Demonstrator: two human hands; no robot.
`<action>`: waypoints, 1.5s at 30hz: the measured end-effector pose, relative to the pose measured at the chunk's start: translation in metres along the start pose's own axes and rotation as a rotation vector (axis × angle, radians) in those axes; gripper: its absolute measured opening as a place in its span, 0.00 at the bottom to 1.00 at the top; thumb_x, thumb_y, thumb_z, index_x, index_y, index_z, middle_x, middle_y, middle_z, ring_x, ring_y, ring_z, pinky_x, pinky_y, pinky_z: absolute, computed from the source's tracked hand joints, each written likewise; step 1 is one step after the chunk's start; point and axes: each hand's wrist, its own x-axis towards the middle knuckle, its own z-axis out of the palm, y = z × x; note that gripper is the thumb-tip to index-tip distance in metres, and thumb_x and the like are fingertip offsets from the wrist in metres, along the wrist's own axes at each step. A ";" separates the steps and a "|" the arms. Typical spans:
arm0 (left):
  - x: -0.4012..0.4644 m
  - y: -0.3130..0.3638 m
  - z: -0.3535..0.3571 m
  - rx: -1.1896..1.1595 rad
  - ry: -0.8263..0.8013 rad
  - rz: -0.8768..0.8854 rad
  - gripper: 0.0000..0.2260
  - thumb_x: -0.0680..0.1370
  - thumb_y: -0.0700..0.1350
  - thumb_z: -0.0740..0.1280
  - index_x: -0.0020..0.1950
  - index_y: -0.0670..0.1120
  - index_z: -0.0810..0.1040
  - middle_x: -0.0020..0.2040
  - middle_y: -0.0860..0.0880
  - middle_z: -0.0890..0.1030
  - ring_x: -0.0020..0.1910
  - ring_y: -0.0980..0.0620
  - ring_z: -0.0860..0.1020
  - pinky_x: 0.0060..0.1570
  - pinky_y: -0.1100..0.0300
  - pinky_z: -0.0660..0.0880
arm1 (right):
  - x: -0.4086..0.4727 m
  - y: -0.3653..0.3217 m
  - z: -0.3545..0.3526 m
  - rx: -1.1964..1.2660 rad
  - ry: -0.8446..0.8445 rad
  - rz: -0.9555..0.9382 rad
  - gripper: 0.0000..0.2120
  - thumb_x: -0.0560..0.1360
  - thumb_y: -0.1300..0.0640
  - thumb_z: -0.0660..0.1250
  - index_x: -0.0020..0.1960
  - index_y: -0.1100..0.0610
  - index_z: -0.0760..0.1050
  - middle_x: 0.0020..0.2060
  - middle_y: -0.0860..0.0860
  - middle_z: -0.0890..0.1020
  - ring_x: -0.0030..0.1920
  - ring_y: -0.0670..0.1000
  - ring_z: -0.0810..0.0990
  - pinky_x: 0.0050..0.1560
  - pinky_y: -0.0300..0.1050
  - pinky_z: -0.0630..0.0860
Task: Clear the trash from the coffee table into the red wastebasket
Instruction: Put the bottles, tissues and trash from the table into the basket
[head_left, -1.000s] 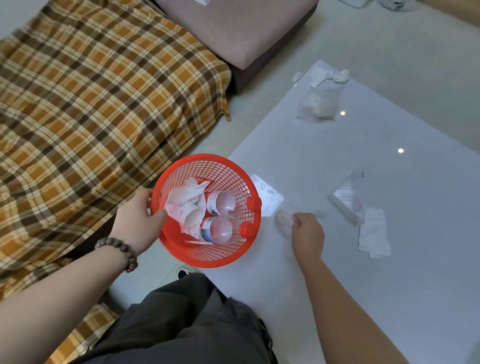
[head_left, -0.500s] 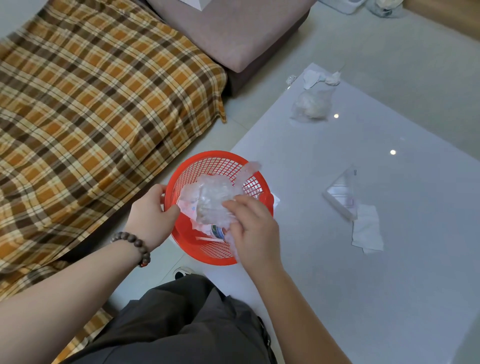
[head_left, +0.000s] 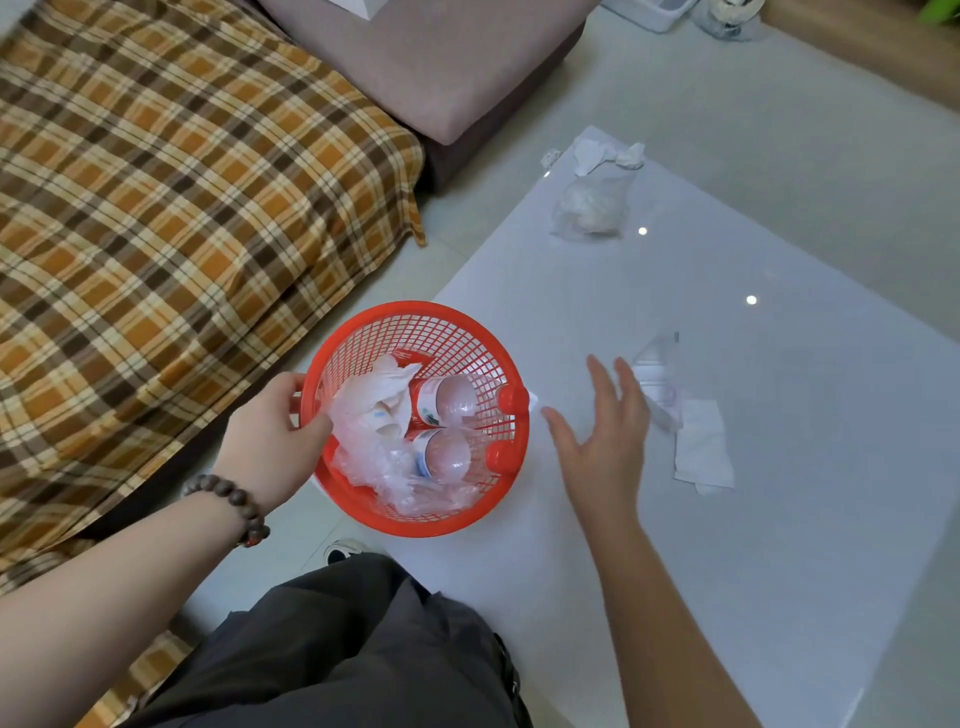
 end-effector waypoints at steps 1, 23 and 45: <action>0.000 -0.001 0.000 0.001 -0.002 -0.003 0.11 0.75 0.44 0.64 0.58 0.47 0.74 0.47 0.51 0.77 0.34 0.62 0.73 0.28 0.70 0.65 | 0.011 0.018 -0.001 -0.057 0.008 0.065 0.31 0.72 0.49 0.70 0.71 0.52 0.64 0.73 0.58 0.61 0.73 0.57 0.58 0.70 0.51 0.61; 0.002 -0.013 -0.009 0.054 -0.021 -0.023 0.10 0.75 0.43 0.65 0.56 0.48 0.74 0.45 0.52 0.77 0.35 0.62 0.74 0.29 0.69 0.65 | 0.026 0.087 0.027 -0.071 -0.035 0.358 0.25 0.76 0.70 0.54 0.69 0.54 0.69 0.69 0.50 0.71 0.68 0.52 0.70 0.66 0.41 0.63; -0.004 0.030 0.006 -0.115 -0.136 0.036 0.09 0.76 0.42 0.65 0.53 0.54 0.71 0.42 0.59 0.73 0.37 0.59 0.77 0.26 0.69 0.72 | -0.054 -0.081 -0.006 0.164 -0.290 -0.068 0.20 0.73 0.50 0.62 0.64 0.53 0.75 0.60 0.47 0.80 0.60 0.48 0.77 0.56 0.47 0.79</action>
